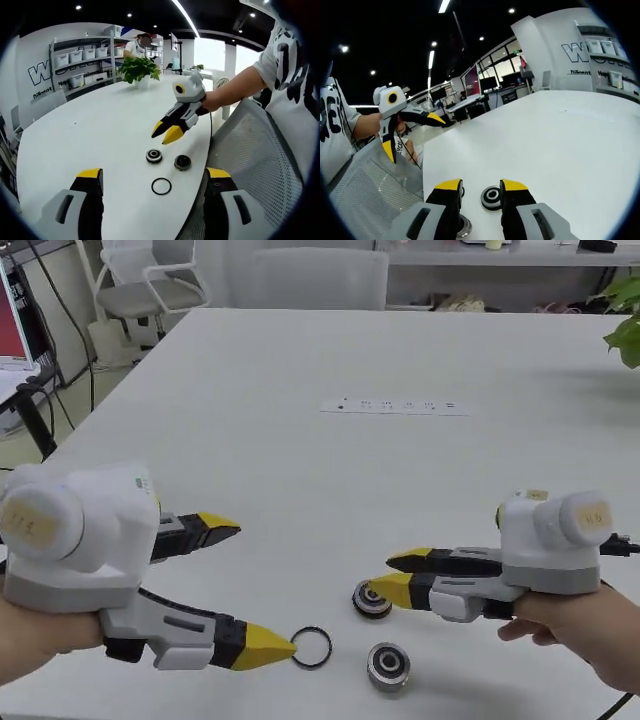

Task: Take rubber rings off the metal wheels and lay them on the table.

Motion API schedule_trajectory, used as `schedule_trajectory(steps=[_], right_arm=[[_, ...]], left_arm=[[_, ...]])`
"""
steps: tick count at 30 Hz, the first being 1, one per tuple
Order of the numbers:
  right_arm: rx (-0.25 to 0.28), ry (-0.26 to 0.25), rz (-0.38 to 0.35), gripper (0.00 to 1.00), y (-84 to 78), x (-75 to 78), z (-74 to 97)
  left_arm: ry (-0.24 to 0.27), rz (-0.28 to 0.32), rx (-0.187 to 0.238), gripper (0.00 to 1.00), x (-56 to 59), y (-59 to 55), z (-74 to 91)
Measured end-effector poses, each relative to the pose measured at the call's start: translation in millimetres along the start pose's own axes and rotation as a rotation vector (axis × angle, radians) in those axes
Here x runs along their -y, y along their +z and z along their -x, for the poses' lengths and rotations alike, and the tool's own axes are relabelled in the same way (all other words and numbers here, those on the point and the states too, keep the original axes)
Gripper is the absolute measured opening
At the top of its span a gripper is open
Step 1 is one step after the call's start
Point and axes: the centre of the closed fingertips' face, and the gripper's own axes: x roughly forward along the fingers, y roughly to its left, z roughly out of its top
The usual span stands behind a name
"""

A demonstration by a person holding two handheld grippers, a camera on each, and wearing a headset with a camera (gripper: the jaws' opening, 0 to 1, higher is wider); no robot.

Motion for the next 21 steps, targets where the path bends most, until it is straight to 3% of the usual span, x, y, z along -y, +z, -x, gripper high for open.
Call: schedule_trajectory(steps=[10, 21], right_arm=[[0.007, -0.023, 0.003, 0.29, -2.8, 7.2, 10.1], [-0.019, -0.034, 0.026, 0.29, -13.5, 11.4, 14.0]], left_arm=[[-0.019, 0.009, 0.007, 0.76, -9.6, 11.0, -19.7], [-0.061, -0.011, -0.023, 0.72, -7.3, 9.8, -39.9]])
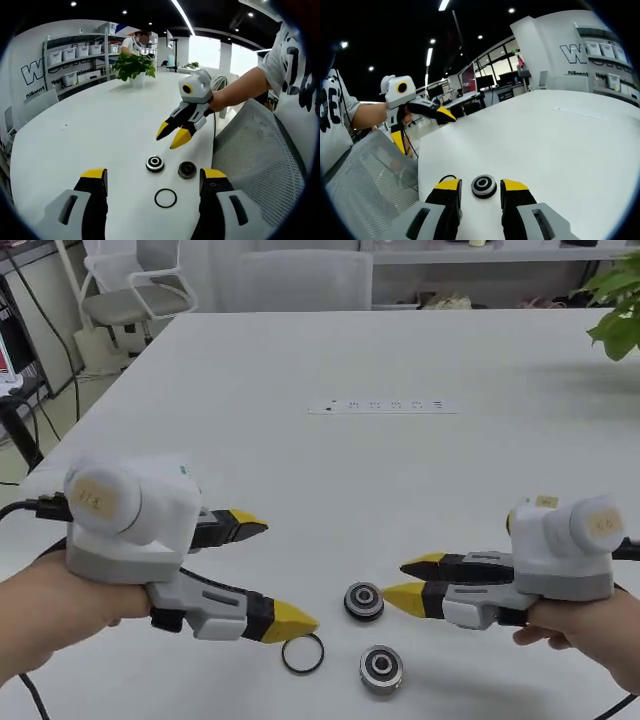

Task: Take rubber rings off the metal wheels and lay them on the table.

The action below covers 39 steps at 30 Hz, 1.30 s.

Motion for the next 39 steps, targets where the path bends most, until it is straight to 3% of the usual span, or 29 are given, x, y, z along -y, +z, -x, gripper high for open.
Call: schedule_trajectory(steps=[9, 23, 39], right_arm=[[-0.015, -0.01, 0.004, 0.28, -9.4, 3.8, -0.1], [-0.055, -0.013, 0.03, 0.28, -23.4, 7.7, -5.4], [-0.076, 0.003, 0.046, 0.28, -31.3, 4.5, -11.2]], left_arm=[[-0.023, 0.005, -0.006, 0.69, -2.3, 1.0, -15.4], [-0.05, 0.006, -0.034, 0.62, -6.3, -8.3, -38.8], [-0.083, 0.013, -0.06, 0.53, -2.1, -15.9, -68.1]])
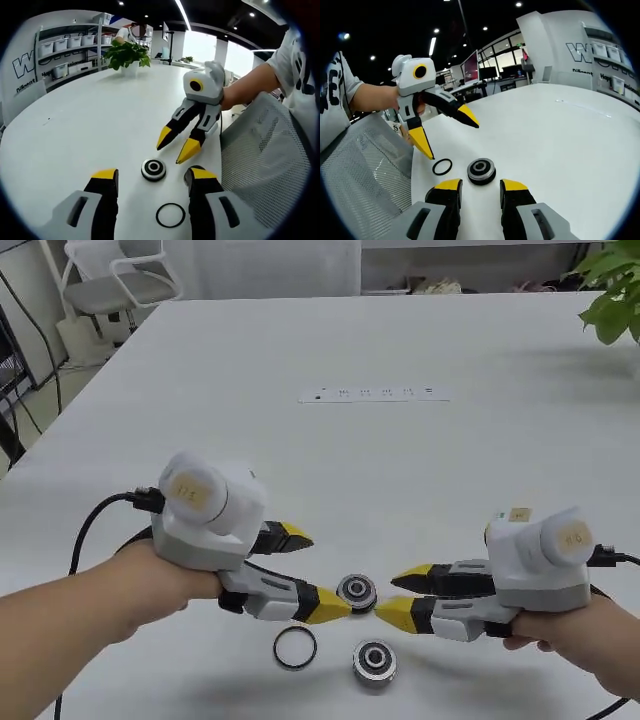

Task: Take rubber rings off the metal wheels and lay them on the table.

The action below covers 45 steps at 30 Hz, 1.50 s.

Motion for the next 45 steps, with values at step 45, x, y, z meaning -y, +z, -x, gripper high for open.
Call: schedule_trajectory(steps=[45], right_arm=[[-0.009, -0.003, -0.001, 0.27, -7.5, 3.1, -0.4]], left_arm=[[-0.019, -0.03, -0.027, 0.12, 5.1, -11.9, -41.2]])
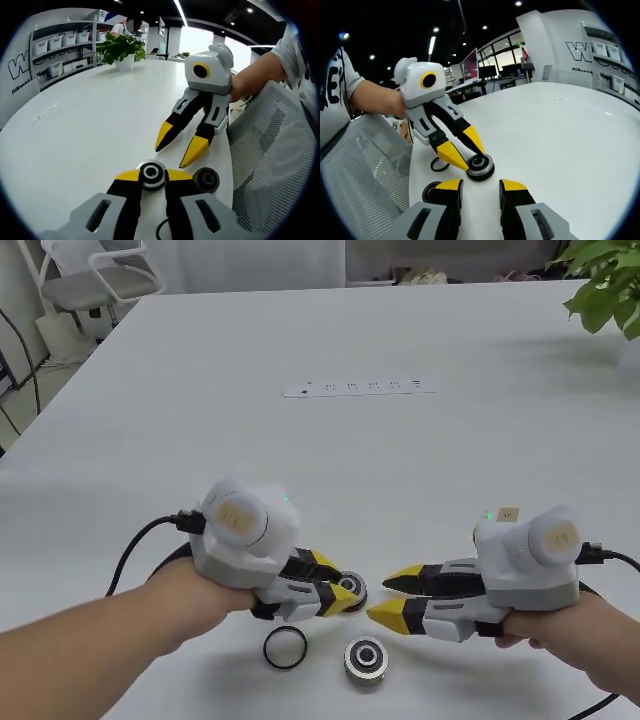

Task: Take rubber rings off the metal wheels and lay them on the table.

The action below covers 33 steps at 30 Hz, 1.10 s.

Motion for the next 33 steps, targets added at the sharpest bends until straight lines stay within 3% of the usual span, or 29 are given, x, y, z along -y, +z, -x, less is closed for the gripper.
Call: schedule_trajectory(steps=[5, 33], right_arm=[[-0.002, -0.003, 0.002, 0.26, 0.1, 1.5, -0.8], [-0.023, 0.023, 0.051, 0.24, 6.4, -1.7, -16.6]], left_arm=[[0.028, -0.061, -0.011, 0.09, -1.1, -0.5, -0.6], [0.034, -0.087, -0.017, 0.07, -2.2, -0.7, -0.8]])
